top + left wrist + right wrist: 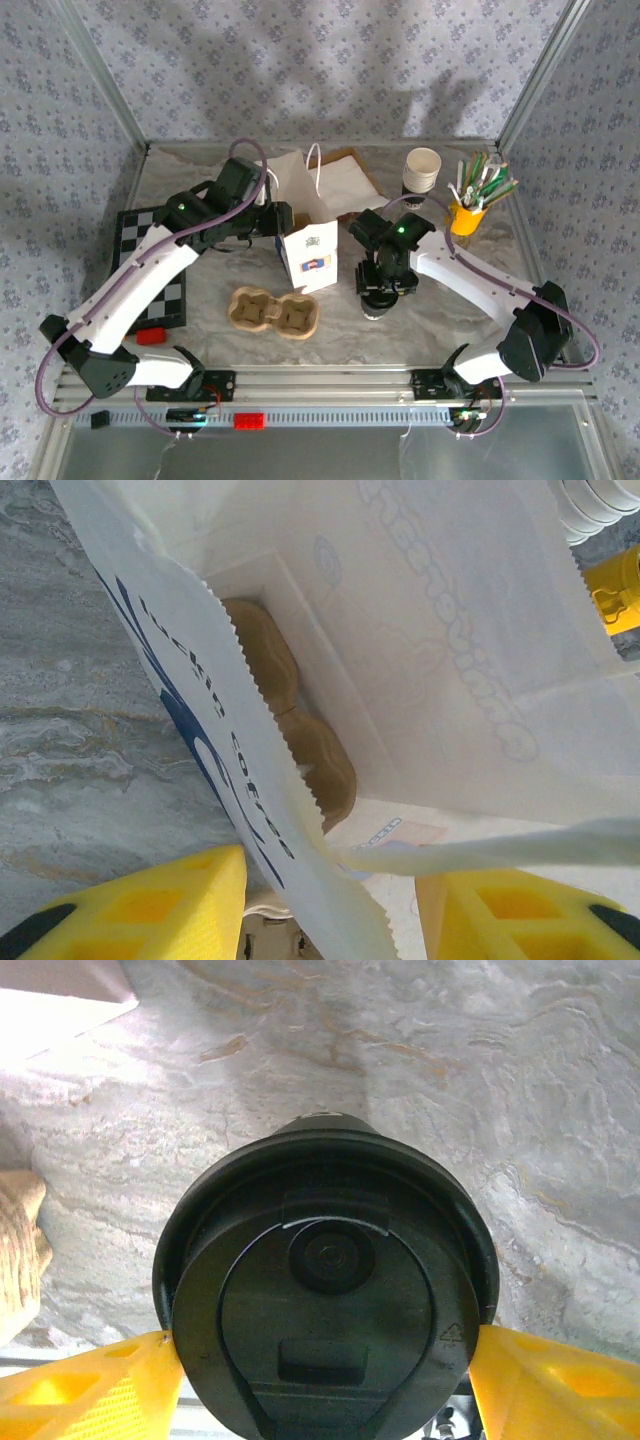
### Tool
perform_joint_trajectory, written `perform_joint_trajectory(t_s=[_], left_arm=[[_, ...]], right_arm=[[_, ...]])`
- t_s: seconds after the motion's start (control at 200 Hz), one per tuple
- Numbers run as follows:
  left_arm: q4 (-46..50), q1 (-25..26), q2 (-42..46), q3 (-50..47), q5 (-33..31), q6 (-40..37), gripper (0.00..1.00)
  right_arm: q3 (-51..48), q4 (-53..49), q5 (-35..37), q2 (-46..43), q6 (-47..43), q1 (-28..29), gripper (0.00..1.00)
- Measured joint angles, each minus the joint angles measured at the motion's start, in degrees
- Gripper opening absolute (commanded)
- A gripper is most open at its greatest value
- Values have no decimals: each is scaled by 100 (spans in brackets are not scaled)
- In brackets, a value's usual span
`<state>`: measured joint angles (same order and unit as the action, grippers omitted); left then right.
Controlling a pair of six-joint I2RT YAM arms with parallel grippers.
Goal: Pack the takeout coffee
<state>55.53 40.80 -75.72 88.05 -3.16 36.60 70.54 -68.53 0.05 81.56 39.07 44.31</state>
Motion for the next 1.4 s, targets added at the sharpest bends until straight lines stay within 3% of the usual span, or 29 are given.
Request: perform_joint_trajectory(t_s=[0.295, 0.475, 0.84, 1.404], left_arm=[[-2, -31, 26, -15, -31, 13, 49], [-2, -57, 42, -15, -33, 31, 50], [-33, -85, 223, -90, -74, 59, 53], [-168, -107, 297, -229, -92, 140, 55]], right_arm=[[20, -9, -92, 116, -780, 15, 87], [199, -59, 15, 190, -680, 138, 94], [181, -4, 267, -52, 605, 459, 92], [-144, 140, 468, -37, 595, 673, 89]])
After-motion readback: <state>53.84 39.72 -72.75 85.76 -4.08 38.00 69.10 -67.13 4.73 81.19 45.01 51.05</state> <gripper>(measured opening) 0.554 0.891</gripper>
